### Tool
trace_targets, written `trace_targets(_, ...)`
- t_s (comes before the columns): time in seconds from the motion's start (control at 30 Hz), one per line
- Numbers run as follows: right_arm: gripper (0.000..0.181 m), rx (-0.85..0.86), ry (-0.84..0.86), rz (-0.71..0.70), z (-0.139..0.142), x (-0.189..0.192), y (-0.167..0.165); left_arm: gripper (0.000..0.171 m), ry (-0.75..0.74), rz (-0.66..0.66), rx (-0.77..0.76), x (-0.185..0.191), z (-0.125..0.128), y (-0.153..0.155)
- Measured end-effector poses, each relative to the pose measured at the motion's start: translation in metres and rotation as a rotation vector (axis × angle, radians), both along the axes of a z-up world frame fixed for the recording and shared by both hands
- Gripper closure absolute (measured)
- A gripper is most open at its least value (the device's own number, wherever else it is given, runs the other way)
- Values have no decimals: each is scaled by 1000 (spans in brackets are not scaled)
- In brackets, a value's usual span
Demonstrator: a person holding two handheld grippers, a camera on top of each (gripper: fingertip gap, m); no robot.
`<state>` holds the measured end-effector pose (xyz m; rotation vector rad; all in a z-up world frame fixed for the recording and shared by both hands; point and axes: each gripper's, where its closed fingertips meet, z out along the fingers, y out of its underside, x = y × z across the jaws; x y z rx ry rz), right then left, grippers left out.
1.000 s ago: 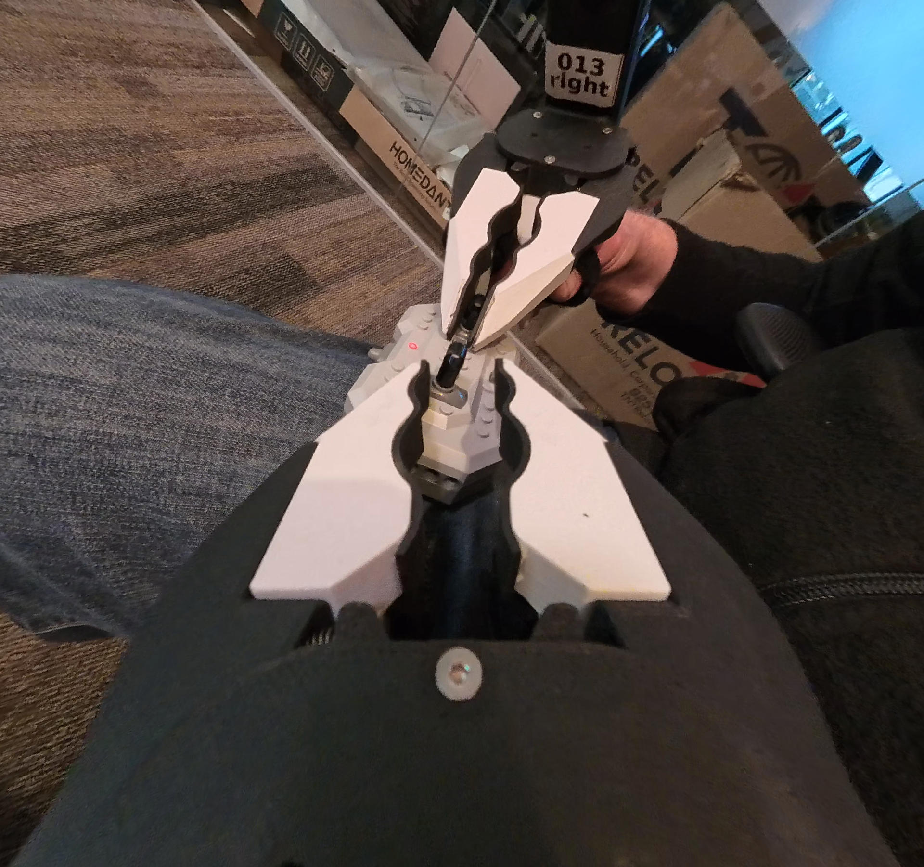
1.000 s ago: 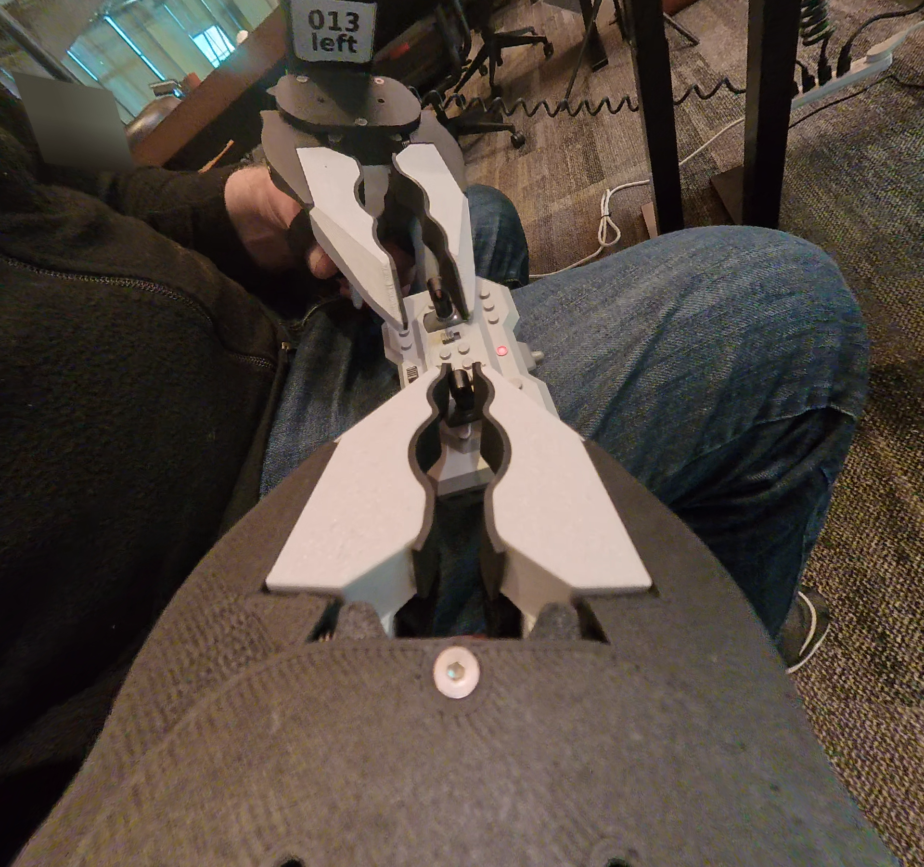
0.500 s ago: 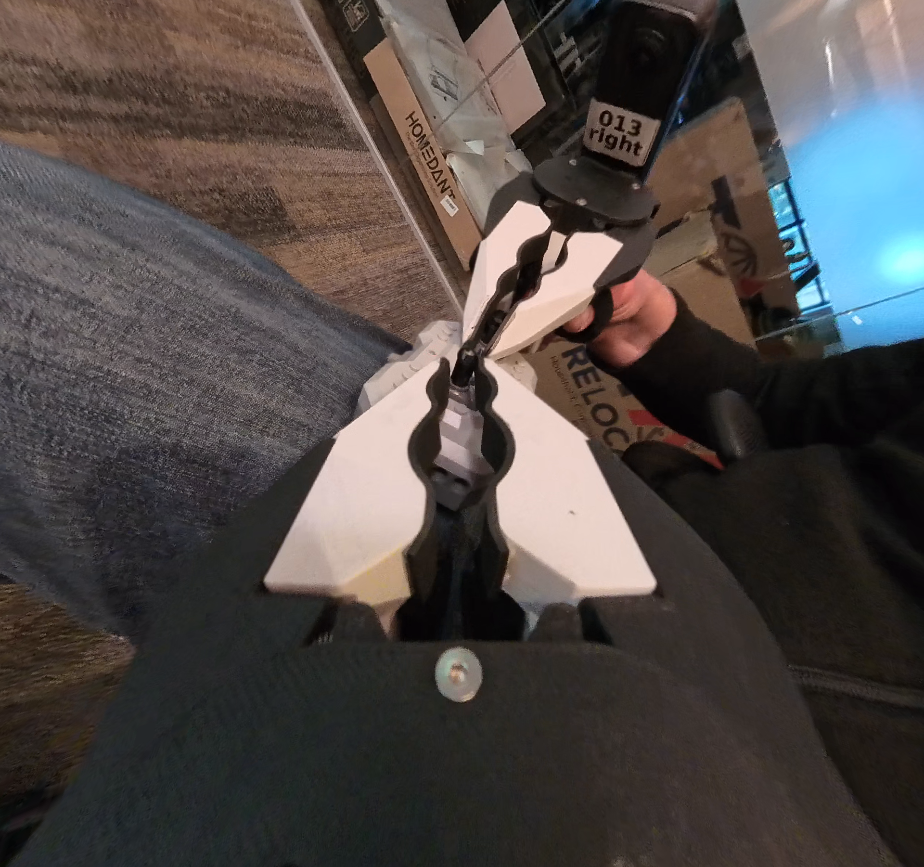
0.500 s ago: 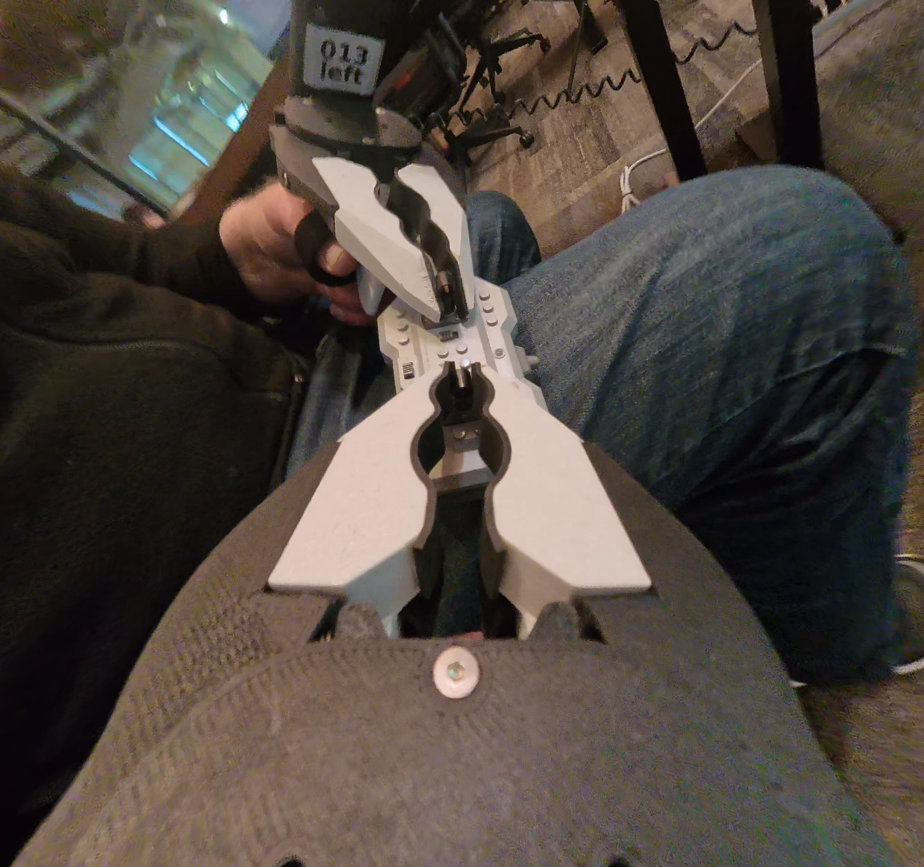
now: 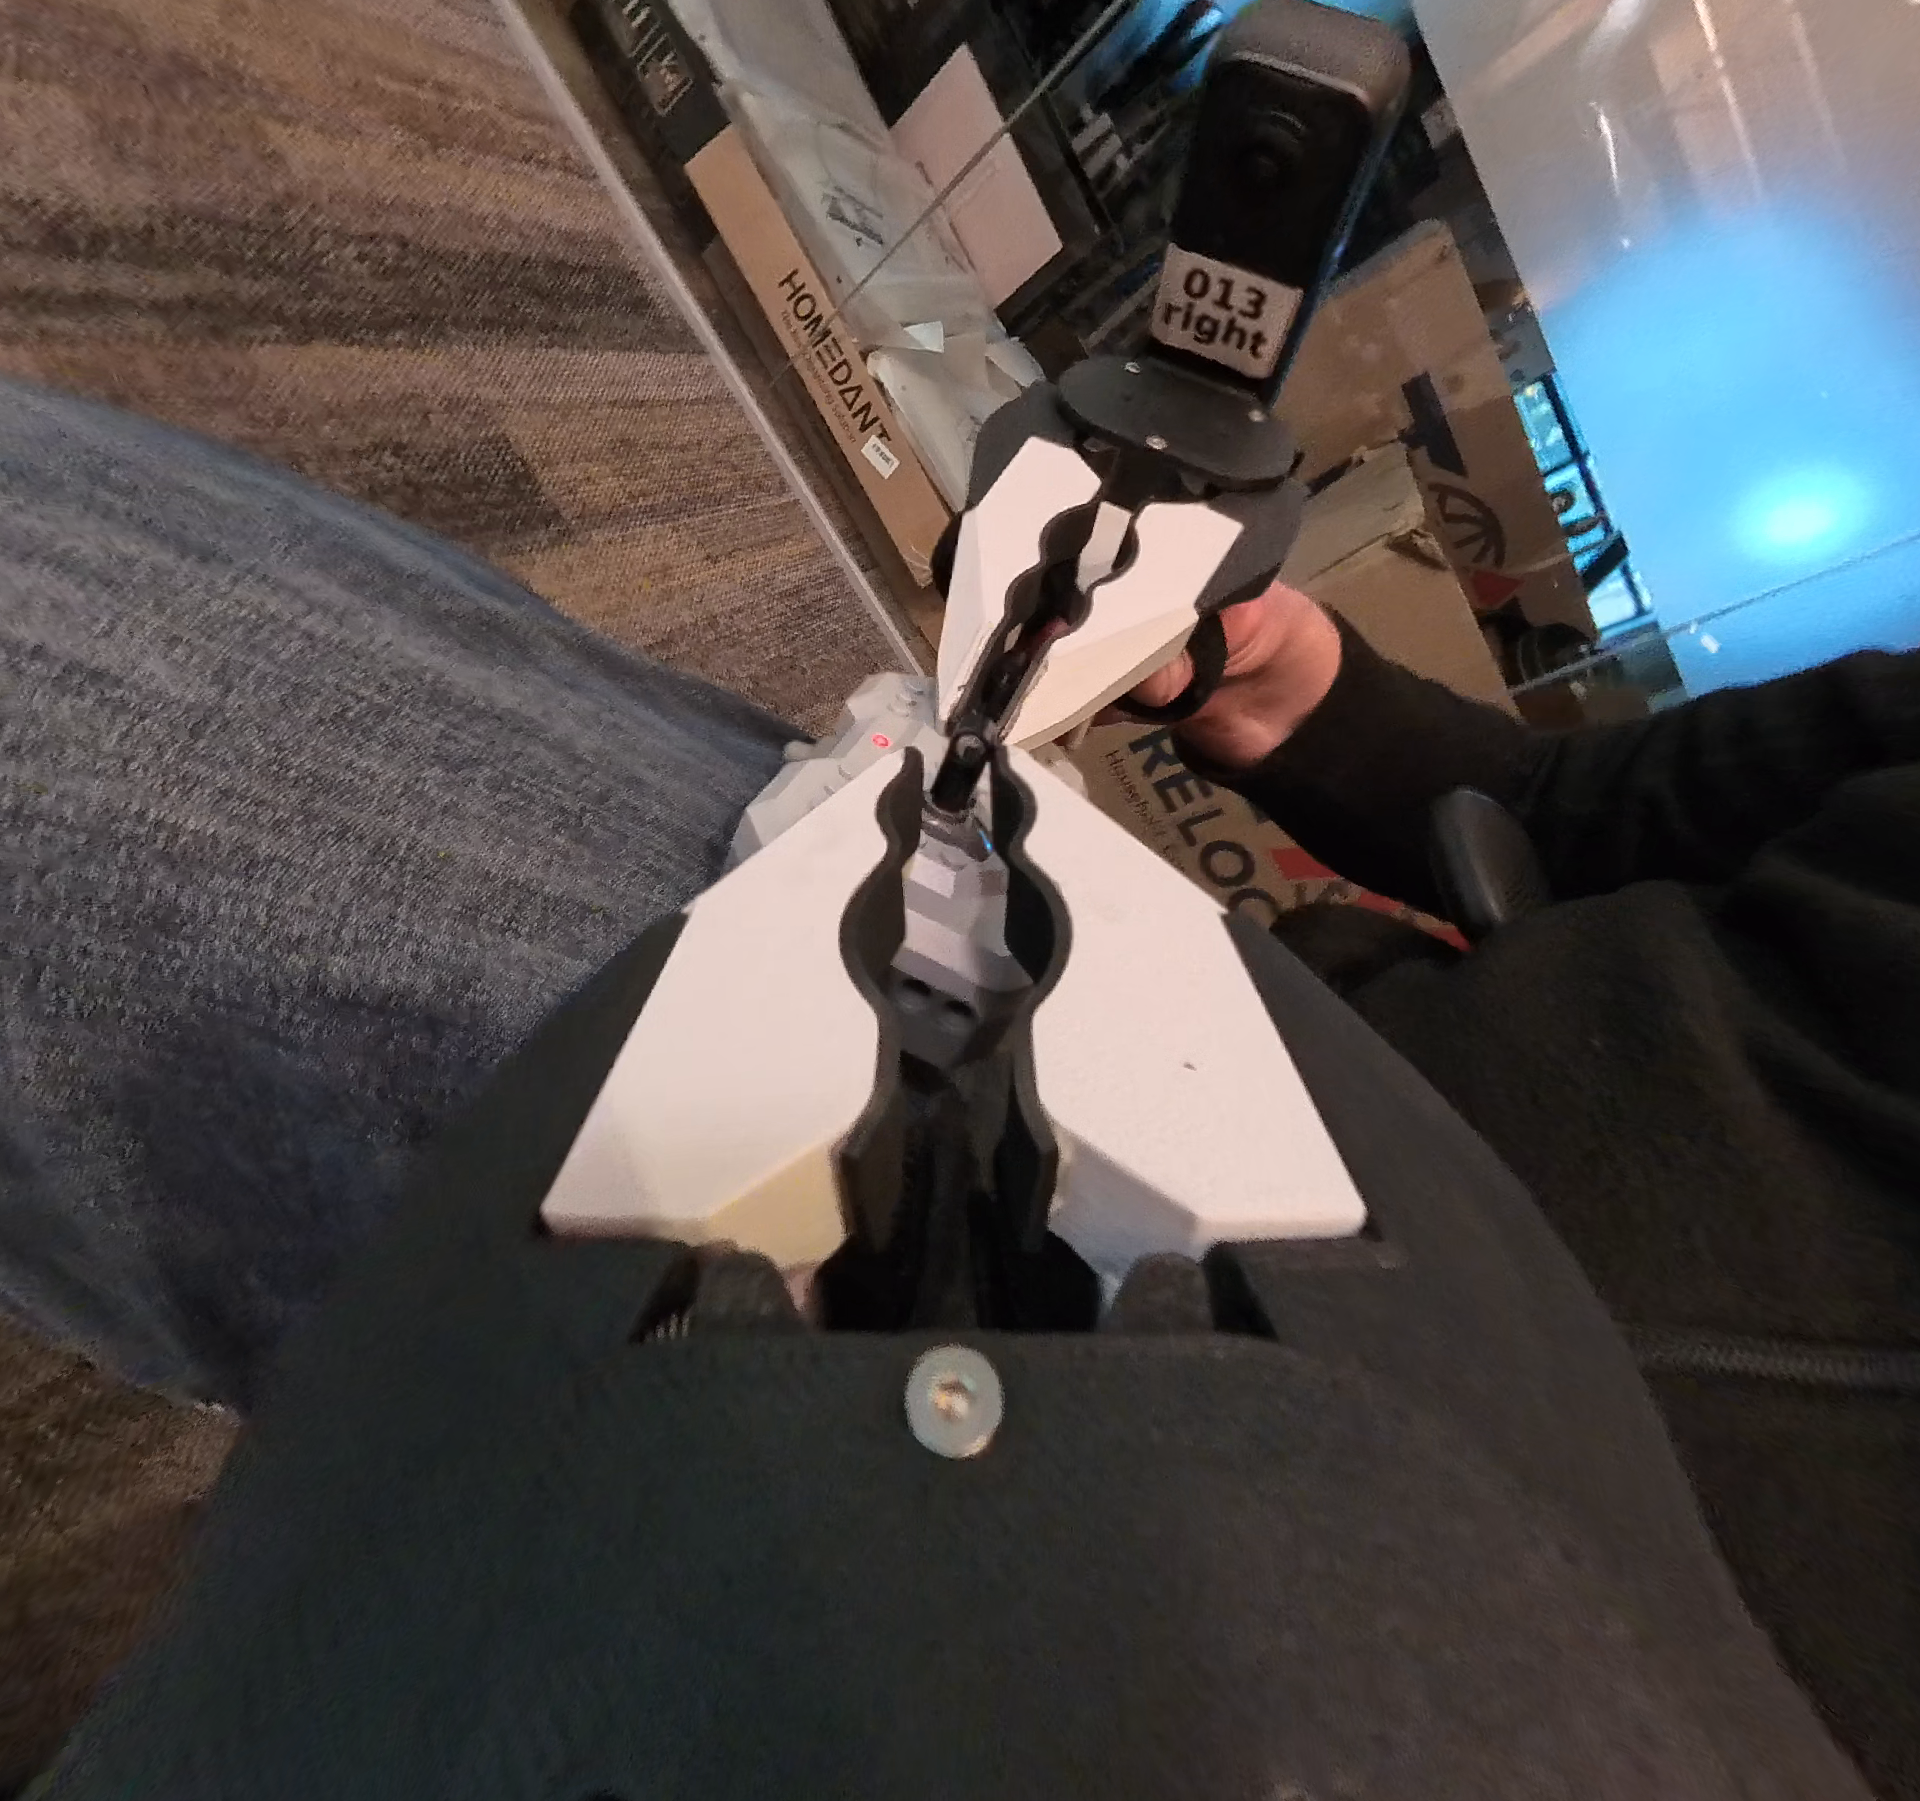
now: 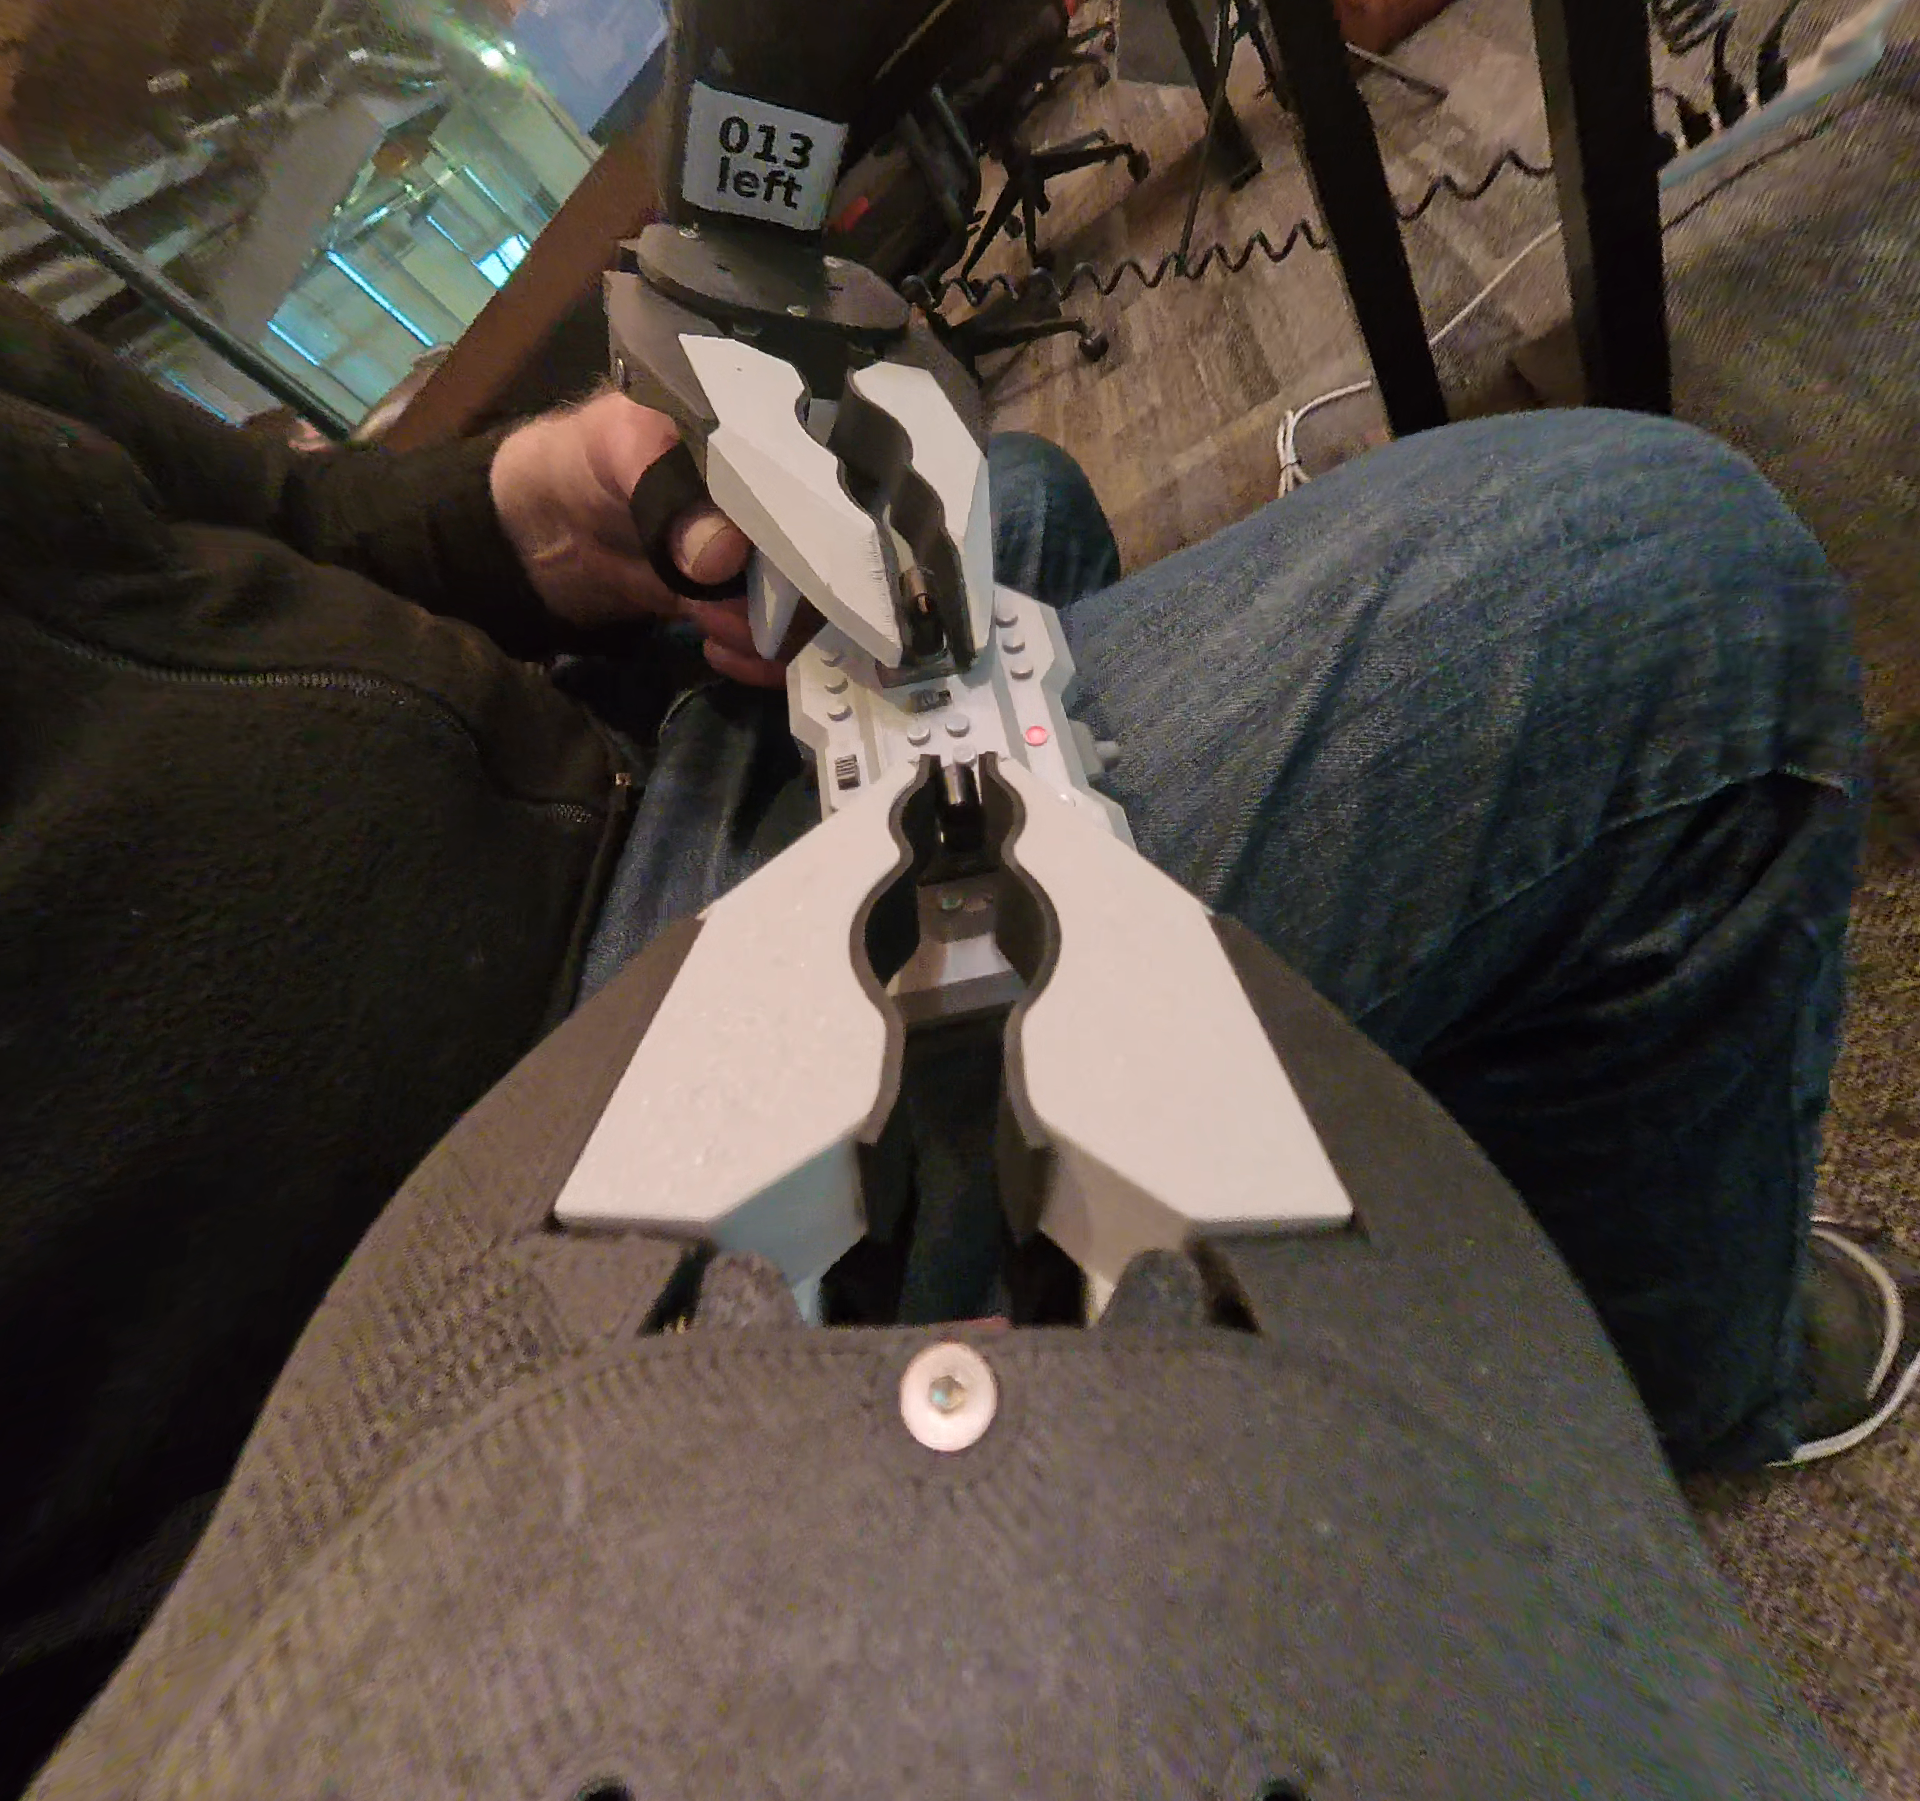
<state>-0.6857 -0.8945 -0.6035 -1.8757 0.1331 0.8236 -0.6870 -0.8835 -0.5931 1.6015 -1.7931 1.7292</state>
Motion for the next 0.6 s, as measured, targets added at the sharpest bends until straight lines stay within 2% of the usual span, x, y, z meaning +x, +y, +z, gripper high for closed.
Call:
trace_targets(0.1, 175, 27, -71, 10, 0, -6, -2, 156, -99, -39, 71, -6, -1, -6)
trace_targets(0.37, 176, 61, -241, 26, -1, -10, -2, 163, -302, -122, 213, -13, -3, -8)
trace_targets(0.5, 176, 100, -419, 20, -2, -14, -3, 165, -458, -179, 358, -18, -6, -9)
trace_targets(0.6, 176, 121, -471, 18, -2, -16, -3, 166, -543, -202, 445, -20, -6, -9)
